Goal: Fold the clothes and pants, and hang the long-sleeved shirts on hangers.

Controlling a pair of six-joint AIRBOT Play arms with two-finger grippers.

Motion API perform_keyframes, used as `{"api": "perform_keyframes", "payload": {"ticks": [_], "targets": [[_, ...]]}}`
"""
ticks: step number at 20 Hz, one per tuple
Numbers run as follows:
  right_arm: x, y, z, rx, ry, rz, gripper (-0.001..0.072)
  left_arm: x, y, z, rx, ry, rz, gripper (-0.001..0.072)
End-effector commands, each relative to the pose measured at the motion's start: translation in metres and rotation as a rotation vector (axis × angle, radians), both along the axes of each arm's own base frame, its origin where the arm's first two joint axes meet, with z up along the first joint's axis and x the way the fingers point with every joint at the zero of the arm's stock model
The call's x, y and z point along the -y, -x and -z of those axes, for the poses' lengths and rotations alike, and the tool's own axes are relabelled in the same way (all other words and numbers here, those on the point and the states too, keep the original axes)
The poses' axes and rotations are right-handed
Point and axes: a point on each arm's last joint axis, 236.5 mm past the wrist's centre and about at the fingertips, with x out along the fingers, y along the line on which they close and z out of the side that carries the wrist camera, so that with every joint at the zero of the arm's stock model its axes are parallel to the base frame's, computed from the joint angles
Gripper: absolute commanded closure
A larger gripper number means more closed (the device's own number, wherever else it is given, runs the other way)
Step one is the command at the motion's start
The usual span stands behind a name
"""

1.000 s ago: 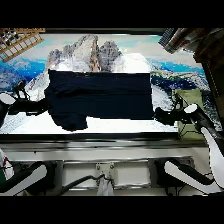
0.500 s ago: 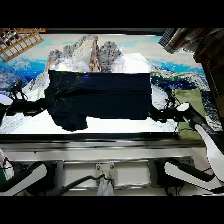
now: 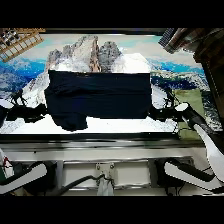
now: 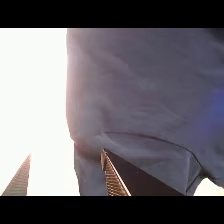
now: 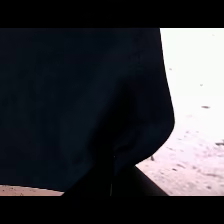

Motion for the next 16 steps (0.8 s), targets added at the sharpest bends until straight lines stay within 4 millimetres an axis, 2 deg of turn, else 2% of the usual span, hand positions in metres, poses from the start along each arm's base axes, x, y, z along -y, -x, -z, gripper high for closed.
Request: {"api": "perform_keyframes", "payload": {"ticks": [1, 4, 7, 8, 11, 14, 16], "targets": [[-0.001, 0.002, 0.000, -0.006, -0.003, -0.008, 0.0686, 0.018, -0.001, 0.012, -0.035, 0.086, -0.020, 0.0294], [-0.001, 0.002, 0.000, -0.006, -0.003, -0.008, 0.0686, 0.038, 0.005, 0.009, -0.048, 0.128, 0.044, 0.0297], [-0.001, 0.001, 0.000, -0.003, -0.001, -0.006, 0.0686, 0.050, 0.009, 0.013, -0.055, 0.124, 0.077, 0.0317], [-0.001, 0.001, 0.000, -0.004, -0.002, -0.006, 0.0686, 0.053, 0.010, 0.015, -0.055, 0.122, 0.086, 0.0367], [-0.002, 0.003, 0.000, -0.011, -0.007, -0.011, 0.0686, 0.065, 0.014, 0.014, -0.069, 0.130, 0.126, 0.0693], [-0.004, 0.015, -0.002, -0.037, -0.002, -0.063, 0.0687, 0.066, 0.023, 0.000, -0.078, 0.148, 0.143, 0.0695], [0.002, 0.025, -0.009, -0.032, 0.044, -0.123, 0.0687, 0.060, 0.027, -0.024, -0.035, 0.142, 0.145, 0.0695]]}}
